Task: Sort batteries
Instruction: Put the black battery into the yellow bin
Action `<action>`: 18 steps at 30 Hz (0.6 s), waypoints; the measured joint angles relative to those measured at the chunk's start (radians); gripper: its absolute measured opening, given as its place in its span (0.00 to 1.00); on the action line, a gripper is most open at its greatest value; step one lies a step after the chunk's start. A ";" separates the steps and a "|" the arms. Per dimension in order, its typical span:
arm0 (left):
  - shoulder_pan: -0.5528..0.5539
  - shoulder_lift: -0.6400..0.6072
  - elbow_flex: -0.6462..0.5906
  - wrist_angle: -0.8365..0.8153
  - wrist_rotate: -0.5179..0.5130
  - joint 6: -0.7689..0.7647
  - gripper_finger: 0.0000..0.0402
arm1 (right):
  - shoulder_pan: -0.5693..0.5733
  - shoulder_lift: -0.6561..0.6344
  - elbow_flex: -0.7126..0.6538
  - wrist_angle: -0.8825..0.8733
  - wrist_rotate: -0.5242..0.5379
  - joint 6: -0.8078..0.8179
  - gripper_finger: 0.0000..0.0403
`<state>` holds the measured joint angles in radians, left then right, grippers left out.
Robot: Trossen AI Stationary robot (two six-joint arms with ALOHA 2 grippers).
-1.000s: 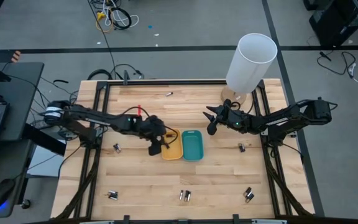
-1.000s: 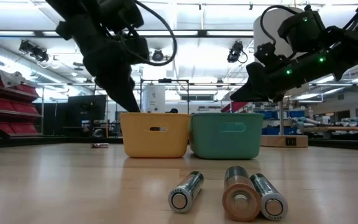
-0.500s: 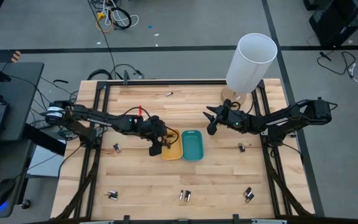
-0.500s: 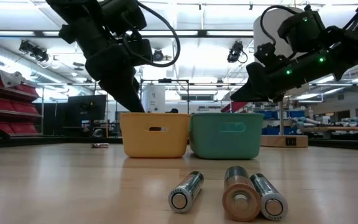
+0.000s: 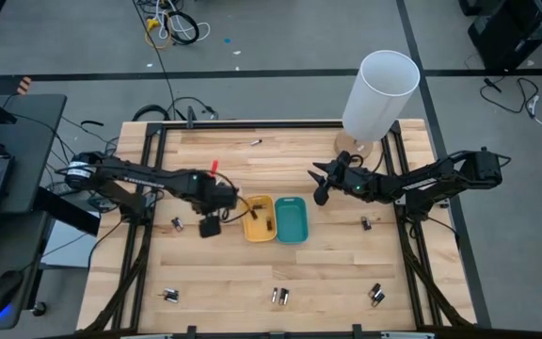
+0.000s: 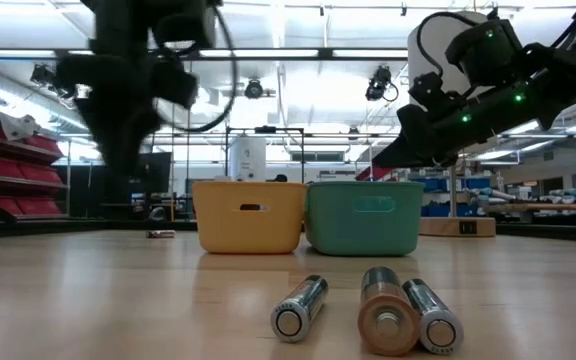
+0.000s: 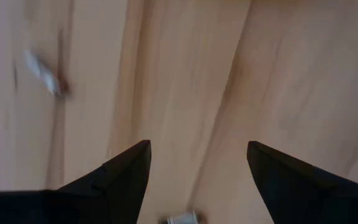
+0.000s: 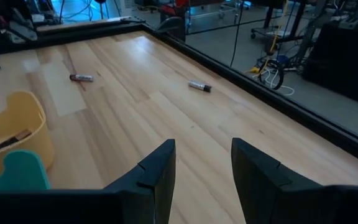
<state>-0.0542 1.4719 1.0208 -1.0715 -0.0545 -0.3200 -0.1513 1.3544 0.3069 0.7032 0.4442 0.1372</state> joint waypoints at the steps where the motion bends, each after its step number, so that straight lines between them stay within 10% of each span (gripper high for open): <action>1: -0.014 0.000 -0.007 -0.033 0.004 -0.039 0.70 | 0.000 0.000 0.000 -0.004 0.000 -0.002 0.35; 18: -0.273 -0.002 -0.176 -0.086 -0.009 -0.585 0.73 | -0.008 0.000 0.000 -0.012 0.000 -0.069 0.35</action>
<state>-0.3270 1.4697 0.8451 -1.1577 -0.0638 -0.9047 -0.1591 1.3548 0.3069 0.6914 0.4438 0.0686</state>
